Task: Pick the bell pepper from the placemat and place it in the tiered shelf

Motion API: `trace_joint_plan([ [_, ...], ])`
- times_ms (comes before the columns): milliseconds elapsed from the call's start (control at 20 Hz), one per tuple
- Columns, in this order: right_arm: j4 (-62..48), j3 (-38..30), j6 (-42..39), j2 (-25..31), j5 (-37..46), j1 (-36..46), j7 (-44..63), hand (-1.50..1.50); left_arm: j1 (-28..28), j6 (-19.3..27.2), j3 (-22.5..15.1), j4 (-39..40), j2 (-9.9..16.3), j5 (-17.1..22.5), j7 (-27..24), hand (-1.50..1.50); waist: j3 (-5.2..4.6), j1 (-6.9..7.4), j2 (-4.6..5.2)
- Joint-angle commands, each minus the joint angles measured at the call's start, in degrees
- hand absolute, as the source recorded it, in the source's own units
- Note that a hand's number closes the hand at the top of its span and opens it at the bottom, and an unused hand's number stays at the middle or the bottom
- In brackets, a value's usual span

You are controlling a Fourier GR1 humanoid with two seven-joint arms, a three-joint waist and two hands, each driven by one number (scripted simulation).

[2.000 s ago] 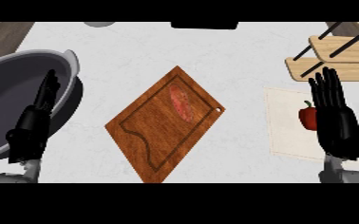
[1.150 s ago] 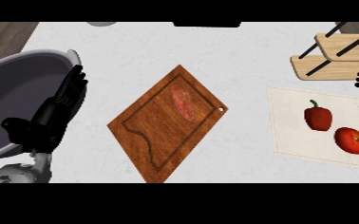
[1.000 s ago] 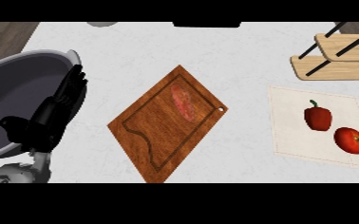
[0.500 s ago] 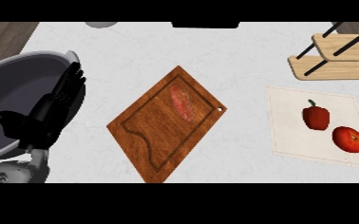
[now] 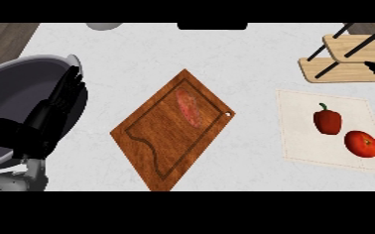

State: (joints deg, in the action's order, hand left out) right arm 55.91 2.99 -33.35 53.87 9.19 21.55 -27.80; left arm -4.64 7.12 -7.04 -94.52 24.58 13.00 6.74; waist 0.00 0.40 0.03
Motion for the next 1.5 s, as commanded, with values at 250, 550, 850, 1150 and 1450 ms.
trace_joint_plan([
  [250, 2.0, 3.6, 3.7, -3.8, 12.1, 1.3, 1.5, -1.50, -0.1, -1.0, 1.5, -3.3, -1.8, -1.5, 3.8, 0.00, 0.02, 0.01, -0.01],
  [550, 3.4, 2.2, 1.3, -8.1, 15.6, 3.1, 5.7, -1.50, 1.5, -4.4, 2.9, -0.4, -4.0, -3.1, 0.9, 0.00, -0.01, -0.12, -0.03],
  [850, 7.4, 5.7, -2.0, -8.0, 19.9, 0.4, 10.5, -1.50, 1.0, -5.4, 5.1, 2.6, -4.1, -3.5, -1.8, 0.00, -0.04, -0.50, -0.10],
  [1150, 4.8, 4.5, -2.2, -10.7, 25.5, 1.5, 9.9, -1.50, 0.0, -4.6, 5.4, 2.0, -7.0, -6.6, -0.2, 0.00, 0.00, -0.19, 0.00],
  [1450, 5.4, 5.7, 5.0, -12.4, 32.8, 0.7, 13.9, -1.50, 2.8, -7.2, 6.6, -1.9, -5.9, -5.6, 0.5, 0.00, 0.00, -0.07, -0.04],
])
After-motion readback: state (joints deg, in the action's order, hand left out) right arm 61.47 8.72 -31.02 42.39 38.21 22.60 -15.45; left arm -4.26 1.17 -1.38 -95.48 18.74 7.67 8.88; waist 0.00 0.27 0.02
